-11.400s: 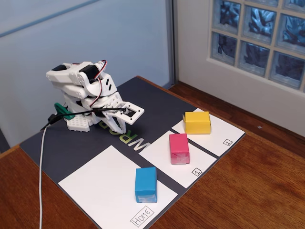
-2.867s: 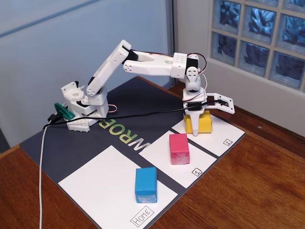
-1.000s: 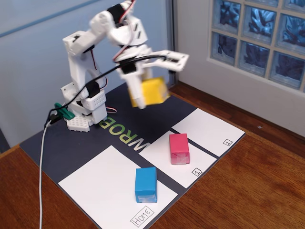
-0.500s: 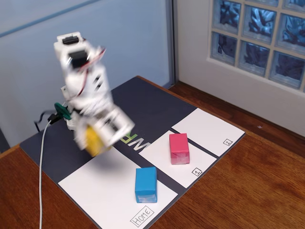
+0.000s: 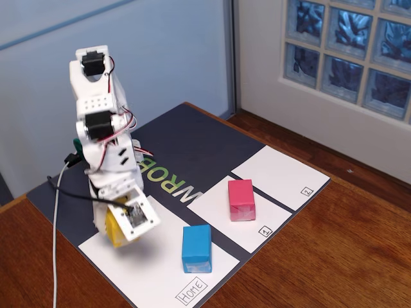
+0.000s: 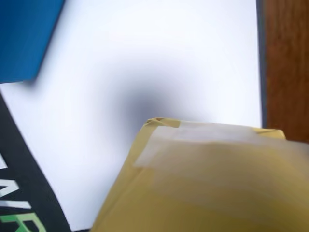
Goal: Move box yellow to home
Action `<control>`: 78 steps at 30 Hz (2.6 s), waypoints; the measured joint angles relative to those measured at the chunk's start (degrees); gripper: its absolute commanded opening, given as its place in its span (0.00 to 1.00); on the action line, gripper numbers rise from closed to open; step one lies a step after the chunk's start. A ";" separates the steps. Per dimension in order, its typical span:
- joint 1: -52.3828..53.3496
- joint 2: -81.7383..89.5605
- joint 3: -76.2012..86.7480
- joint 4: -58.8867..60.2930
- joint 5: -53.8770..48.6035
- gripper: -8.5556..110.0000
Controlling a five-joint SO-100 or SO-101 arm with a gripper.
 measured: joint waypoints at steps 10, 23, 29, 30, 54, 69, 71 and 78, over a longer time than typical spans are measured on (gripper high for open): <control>1.41 -9.14 2.29 -12.22 0.00 0.07; 1.93 -10.28 2.29 -13.01 0.79 0.24; 1.67 -9.67 2.37 -13.10 0.88 0.28; 1.41 -9.58 2.37 -13.10 0.88 0.30; -0.09 0.97 2.46 -9.14 1.41 0.36; -3.08 22.06 4.48 -4.48 -2.11 0.22; -4.75 25.66 5.71 -3.87 -2.55 0.19; -13.01 39.37 12.22 -0.53 -2.90 0.07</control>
